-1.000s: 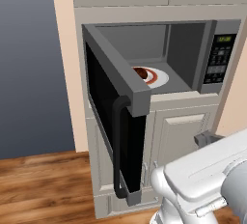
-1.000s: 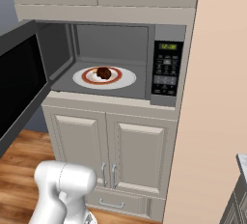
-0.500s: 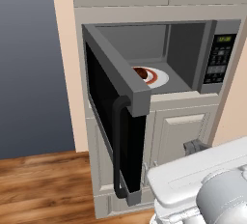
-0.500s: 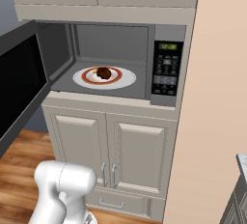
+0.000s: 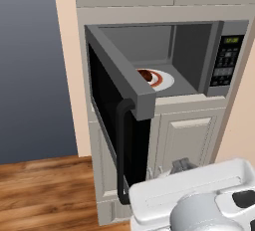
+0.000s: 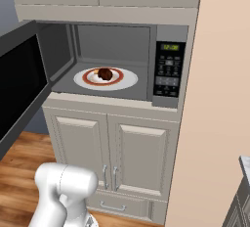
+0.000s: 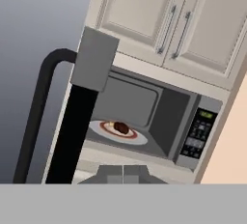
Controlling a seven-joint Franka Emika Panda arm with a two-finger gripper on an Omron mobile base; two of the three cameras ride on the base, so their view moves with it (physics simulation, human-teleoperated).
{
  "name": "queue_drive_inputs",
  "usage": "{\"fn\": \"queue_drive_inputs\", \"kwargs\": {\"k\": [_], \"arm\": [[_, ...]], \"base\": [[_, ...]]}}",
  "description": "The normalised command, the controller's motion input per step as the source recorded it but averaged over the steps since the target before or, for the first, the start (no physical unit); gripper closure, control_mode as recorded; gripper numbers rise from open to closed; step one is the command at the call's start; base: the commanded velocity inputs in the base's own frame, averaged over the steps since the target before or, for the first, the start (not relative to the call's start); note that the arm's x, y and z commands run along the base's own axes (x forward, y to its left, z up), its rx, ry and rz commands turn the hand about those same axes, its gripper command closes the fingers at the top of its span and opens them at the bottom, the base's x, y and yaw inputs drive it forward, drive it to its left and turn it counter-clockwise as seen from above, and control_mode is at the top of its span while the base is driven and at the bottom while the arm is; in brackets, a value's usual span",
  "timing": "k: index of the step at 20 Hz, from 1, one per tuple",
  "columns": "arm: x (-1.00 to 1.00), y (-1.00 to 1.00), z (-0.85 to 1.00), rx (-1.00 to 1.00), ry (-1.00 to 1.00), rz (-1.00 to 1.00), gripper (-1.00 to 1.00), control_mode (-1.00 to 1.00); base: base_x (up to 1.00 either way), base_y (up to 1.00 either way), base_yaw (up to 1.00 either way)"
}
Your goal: Transport the steak from the fridge to the microwave and turn on the microwave.
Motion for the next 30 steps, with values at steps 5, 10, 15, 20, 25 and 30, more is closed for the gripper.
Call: {"fn": "queue_drive_inputs", "kwargs": {"k": [5, 10, 15, 20, 25, 30], "arm": [[0.2, 0.35, -0.32, 0.0, 0.0, -0.07, 1.0, -1.0], [0.33, 0.39, -0.32, 0.0, 0.0, -0.07, 1.0, -1.0], [0.38, 0.31, -0.33, 0.0, 0.0, -0.08, 1.0, -1.0], [0.42, 0.33, -0.33, 0.0, 0.0, -0.09, 1.0, -1.0], [0.31, 0.45, -0.38, 0.0, 0.0, -0.08, 1.0, -1.0], [0.42, 0.33, -0.3, 0.0, 0.0, -0.1, 1.0, -1.0]], "base": [[0.0, 0.0, 0.0], [0.0, 0.0, 0.0], [0.0, 0.0, 0.0], [0.0, 0.0, 0.0], [0.0, 0.0, 0.0], [0.0, 0.0, 0.0]]}}
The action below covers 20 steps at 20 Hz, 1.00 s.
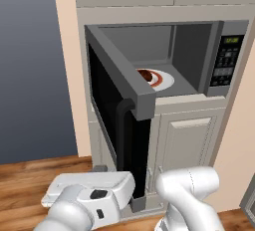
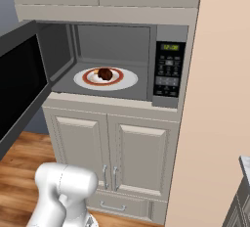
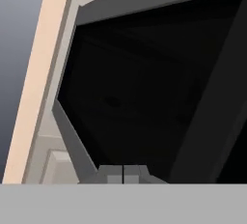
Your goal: Transport the steak from the fridge to the microwave and turn on the microwave.
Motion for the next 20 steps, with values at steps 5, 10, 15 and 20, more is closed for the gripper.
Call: {"fn": "queue_drive_inputs", "kwargs": {"k": [5, 10, 15, 20], "arm": [[0.54, 0.09, -0.19, 0.0, 0.0, -0.14, 1.0, -1.0], [0.21, 0.0, -0.03, 0.0, -0.01, -0.12, 1.0, -1.0], [0.0, -0.19, 0.0, 0.0, 0.0, -0.09, 1.0, -1.0], [0.01, -0.33, 0.0, 0.0, 0.0, -0.07, 1.0, -1.0]], "base": [[0.0, 0.0, 0.0], [0.0, 0.0, 0.0], [0.0, 0.0, 0.0], [0.0, 0.0, 0.0]]}}
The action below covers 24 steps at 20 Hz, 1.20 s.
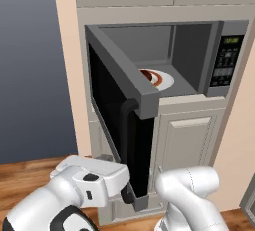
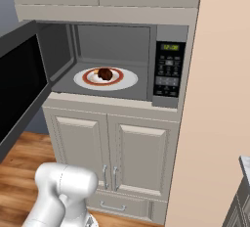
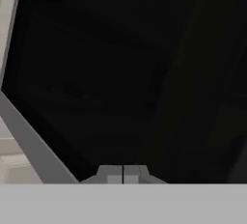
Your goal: Transport the steak from the fridge to the microwave and turn on the microwave.
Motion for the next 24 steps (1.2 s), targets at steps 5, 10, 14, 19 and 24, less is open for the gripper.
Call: {"fn": "queue_drive_inputs", "kwargs": {"k": [5, 10, 14, 19, 24], "arm": [[0.15, -0.29, 0.0, 0.0, 0.0, 0.0, 1.0, -1.0], [0.28, -0.33, 0.0, 0.0, 0.0, 0.0, 1.0, -1.0], [0.23, -0.31, 0.0, 0.0, -0.02, 0.0, 1.0, -1.0], [0.37, -0.28, 0.0, 0.0, -0.08, 0.0, 1.0, -1.0], [0.25, -0.2, 0.0, 0.0, -0.08, 0.0, 1.0, -1.0]], "base": [[0.0, 0.0, 0.0], [0.0, 0.0, 0.0], [0.0, 0.0, 0.0], [0.0, 0.0, 0.0], [0.0, 0.0, 0.0]]}}
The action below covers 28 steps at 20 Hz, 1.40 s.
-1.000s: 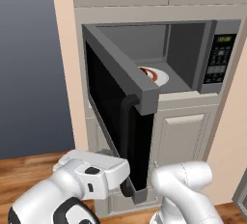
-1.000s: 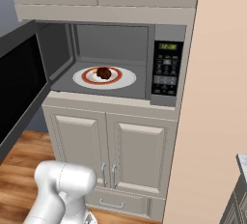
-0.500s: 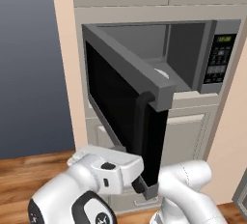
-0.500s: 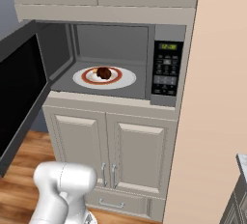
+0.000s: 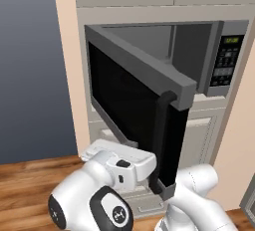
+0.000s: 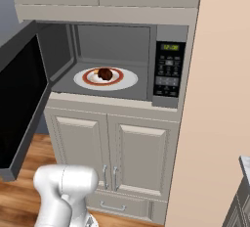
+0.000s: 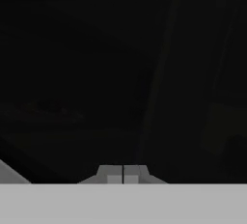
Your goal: Transport the steak from the fridge to the microwave and turn on the microwave.
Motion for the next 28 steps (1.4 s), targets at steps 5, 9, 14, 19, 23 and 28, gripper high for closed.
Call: {"fn": "queue_drive_inputs", "kwargs": {"k": [5, 9, 14, 19, 23, 28], "arm": [[0.24, -0.24, 0.0, 0.0, -0.1, 0.0, 1.0, -1.0], [0.24, -0.26, 0.0, 0.0, -0.11, 0.0, 1.0, -1.0], [0.45, -0.35, 0.0, 0.0, -0.07, 0.0, 1.0, -1.0], [0.52, -0.38, 0.0, 0.0, -0.01, 0.0, 1.0, -1.0], [0.6, -0.41, 0.0, 0.0, 0.0, 0.0, 1.0, -1.0], [0.67, -0.4, 0.0, 0.0, -0.01, 0.0, 1.0, -1.0]], "base": [[0.0, 0.0, 0.0], [0.0, 0.0, 0.0], [0.0, 0.0, 0.0], [0.0, 0.0, 0.0], [0.0, 0.0, 0.0], [0.0, 0.0, 0.0]]}}
